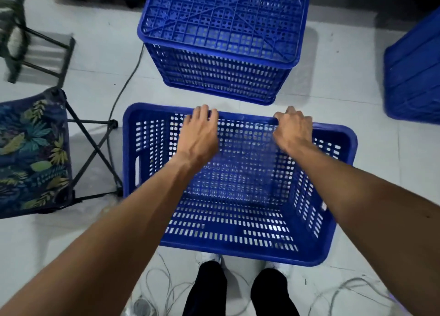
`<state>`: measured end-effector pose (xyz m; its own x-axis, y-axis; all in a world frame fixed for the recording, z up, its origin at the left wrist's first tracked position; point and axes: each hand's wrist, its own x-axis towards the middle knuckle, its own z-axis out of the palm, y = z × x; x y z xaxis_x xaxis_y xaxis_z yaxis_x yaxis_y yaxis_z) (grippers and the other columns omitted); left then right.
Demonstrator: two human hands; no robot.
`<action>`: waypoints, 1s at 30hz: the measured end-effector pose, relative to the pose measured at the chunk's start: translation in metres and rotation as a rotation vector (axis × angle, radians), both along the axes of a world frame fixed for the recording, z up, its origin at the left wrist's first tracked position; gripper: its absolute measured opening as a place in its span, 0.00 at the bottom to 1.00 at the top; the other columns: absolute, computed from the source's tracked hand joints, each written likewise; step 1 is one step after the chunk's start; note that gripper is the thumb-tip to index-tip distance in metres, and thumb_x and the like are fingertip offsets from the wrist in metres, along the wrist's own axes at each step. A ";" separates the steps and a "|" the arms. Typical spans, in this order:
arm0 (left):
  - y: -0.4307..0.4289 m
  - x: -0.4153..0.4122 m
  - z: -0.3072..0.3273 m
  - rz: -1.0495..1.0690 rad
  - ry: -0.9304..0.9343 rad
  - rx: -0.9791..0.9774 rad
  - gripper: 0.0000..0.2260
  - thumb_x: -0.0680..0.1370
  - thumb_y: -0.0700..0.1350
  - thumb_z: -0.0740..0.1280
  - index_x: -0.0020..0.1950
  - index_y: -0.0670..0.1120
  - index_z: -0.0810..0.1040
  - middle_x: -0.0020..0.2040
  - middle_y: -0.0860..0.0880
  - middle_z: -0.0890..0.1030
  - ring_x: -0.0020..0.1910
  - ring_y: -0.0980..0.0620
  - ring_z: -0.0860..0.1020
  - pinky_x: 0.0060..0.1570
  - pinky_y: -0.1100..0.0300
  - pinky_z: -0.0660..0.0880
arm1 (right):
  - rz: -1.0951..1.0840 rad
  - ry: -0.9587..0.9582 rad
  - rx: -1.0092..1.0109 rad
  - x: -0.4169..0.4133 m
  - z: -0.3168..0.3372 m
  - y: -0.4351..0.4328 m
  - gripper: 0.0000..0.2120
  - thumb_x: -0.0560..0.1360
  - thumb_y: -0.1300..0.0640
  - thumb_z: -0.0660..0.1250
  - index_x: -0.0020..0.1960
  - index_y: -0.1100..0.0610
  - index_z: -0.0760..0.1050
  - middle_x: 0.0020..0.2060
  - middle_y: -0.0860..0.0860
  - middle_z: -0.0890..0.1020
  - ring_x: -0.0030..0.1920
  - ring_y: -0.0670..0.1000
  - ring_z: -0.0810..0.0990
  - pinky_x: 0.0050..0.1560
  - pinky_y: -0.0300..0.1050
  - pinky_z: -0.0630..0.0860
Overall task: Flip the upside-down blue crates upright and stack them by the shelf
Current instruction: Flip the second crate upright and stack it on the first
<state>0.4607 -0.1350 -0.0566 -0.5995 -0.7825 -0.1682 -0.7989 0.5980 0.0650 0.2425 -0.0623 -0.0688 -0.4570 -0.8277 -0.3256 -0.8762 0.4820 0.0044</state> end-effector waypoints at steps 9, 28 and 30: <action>0.002 -0.013 -0.031 -0.183 -0.048 0.284 0.23 0.79 0.49 0.61 0.74 0.46 0.64 0.75 0.41 0.64 0.71 0.40 0.67 0.66 0.43 0.70 | 0.042 0.023 -0.056 -0.018 -0.033 -0.057 0.15 0.73 0.64 0.66 0.59 0.55 0.77 0.55 0.58 0.75 0.53 0.61 0.77 0.57 0.55 0.68; 0.009 -0.028 -0.110 -0.131 -0.095 0.494 0.24 0.81 0.60 0.57 0.74 0.50 0.67 0.67 0.44 0.76 0.63 0.41 0.75 0.57 0.50 0.73 | 0.246 0.075 -0.165 -0.061 -0.118 -0.122 0.28 0.71 0.62 0.71 0.69 0.62 0.68 0.65 0.63 0.70 0.63 0.65 0.70 0.69 0.58 0.63; 0.018 -0.025 -0.112 -0.121 -0.096 0.515 0.24 0.81 0.60 0.57 0.73 0.50 0.67 0.66 0.44 0.77 0.61 0.41 0.76 0.56 0.49 0.74 | 0.311 0.058 -0.201 -0.053 -0.113 -0.112 0.32 0.69 0.65 0.71 0.71 0.62 0.66 0.66 0.63 0.69 0.65 0.65 0.68 0.72 0.58 0.61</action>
<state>0.4358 -0.1174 -0.1681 -0.6431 -0.5108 -0.5706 -0.7431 0.5962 0.3039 0.1896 -0.1738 -0.1815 -0.1870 -0.9746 -0.1232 -0.9818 0.1895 -0.0091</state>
